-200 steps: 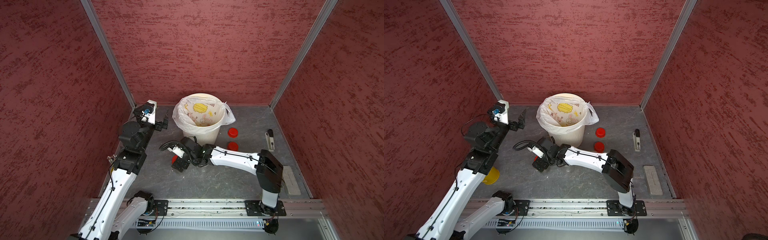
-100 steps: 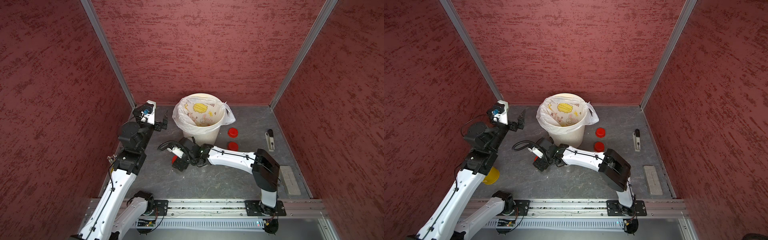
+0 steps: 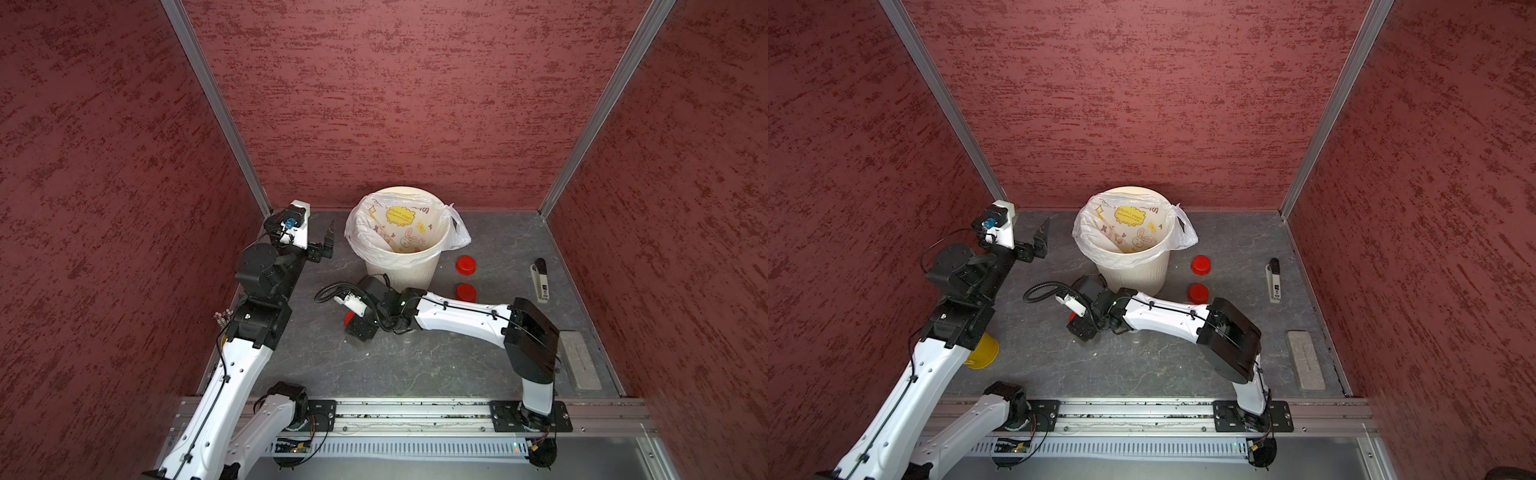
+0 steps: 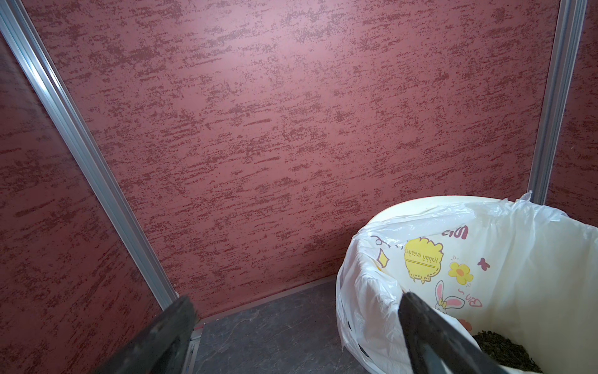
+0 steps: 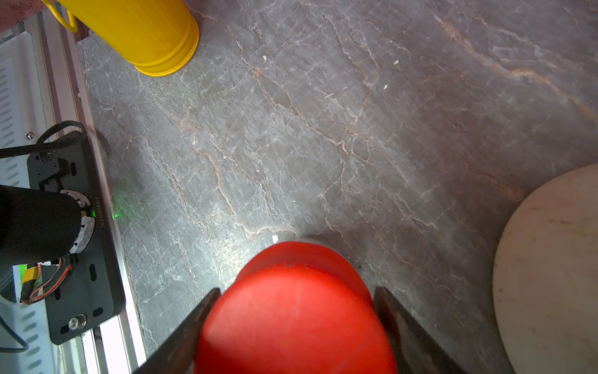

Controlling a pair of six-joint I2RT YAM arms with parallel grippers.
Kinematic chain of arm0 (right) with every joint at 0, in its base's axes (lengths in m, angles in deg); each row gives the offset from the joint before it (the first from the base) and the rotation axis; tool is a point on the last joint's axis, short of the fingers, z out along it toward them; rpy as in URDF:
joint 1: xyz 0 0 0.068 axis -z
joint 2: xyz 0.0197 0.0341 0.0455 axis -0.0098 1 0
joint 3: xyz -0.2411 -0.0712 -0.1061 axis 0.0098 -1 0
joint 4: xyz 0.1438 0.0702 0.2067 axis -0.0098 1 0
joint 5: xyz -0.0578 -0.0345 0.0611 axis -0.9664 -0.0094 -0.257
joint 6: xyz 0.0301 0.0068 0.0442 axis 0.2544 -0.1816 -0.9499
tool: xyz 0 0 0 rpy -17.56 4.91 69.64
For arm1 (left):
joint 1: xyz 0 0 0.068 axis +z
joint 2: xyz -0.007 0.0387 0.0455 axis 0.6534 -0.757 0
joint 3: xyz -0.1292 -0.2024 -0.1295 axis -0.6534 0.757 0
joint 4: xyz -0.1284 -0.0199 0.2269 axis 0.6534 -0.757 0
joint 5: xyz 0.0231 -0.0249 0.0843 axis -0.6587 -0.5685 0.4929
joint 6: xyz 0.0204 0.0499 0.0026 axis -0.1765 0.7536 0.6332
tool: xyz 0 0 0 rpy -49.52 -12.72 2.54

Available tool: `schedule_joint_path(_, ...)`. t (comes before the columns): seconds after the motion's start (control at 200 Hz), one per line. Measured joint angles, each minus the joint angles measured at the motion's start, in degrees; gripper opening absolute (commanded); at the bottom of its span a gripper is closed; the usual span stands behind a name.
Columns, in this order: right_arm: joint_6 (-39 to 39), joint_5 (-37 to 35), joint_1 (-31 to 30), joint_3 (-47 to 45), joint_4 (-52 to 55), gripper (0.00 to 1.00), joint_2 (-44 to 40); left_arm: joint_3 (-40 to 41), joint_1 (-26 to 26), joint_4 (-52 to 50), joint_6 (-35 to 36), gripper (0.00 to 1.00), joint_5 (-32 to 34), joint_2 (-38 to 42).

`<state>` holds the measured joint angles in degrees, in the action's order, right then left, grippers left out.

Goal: Empty moldy tea leaves from jars
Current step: Pick up the jar from the center of the board.

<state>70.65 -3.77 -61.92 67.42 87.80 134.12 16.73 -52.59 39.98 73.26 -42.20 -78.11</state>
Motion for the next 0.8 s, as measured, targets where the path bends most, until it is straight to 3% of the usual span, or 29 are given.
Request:
schedule_joint_path(0.401,-0.4,-1.7,0.0,1.9,2.9,0.51,-0.6,0.8,1.6,-0.1,-0.7,1.0,-2.9,0.0)
schedule_joint_path(0.801,-2.6,-2.5,4.0,5.3,8.1,0.44,-12.0,0.3,7.3,-1.8,-5.0,0.99,-16.2,-0.4)
